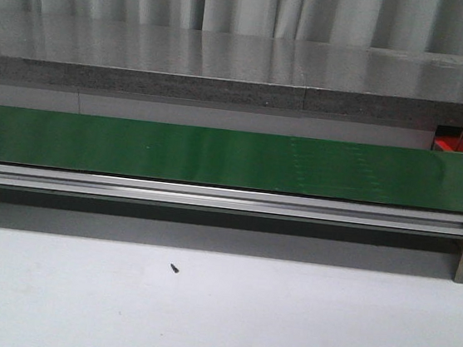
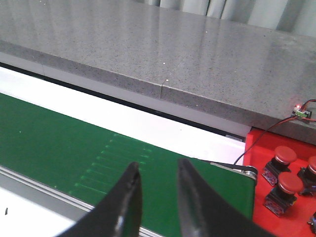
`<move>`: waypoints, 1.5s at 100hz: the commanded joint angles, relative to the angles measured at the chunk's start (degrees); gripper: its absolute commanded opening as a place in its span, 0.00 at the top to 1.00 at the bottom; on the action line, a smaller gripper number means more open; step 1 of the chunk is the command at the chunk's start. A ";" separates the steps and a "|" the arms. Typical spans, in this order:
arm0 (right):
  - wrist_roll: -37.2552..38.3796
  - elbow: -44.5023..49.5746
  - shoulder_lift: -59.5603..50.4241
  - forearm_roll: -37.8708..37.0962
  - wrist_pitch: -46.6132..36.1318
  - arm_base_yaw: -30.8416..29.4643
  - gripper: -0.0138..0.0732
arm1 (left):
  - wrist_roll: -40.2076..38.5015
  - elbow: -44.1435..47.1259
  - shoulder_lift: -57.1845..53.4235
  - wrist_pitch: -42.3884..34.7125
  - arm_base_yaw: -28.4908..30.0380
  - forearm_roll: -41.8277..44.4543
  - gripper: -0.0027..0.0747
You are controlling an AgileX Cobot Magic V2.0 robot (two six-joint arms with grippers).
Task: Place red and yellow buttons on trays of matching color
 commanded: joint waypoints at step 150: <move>-0.36 -1.35 -0.94 1.42 -8.23 3.39 0.92 | -0.17 -1.56 0.28 -3.89 -0.41 -1.11 0.99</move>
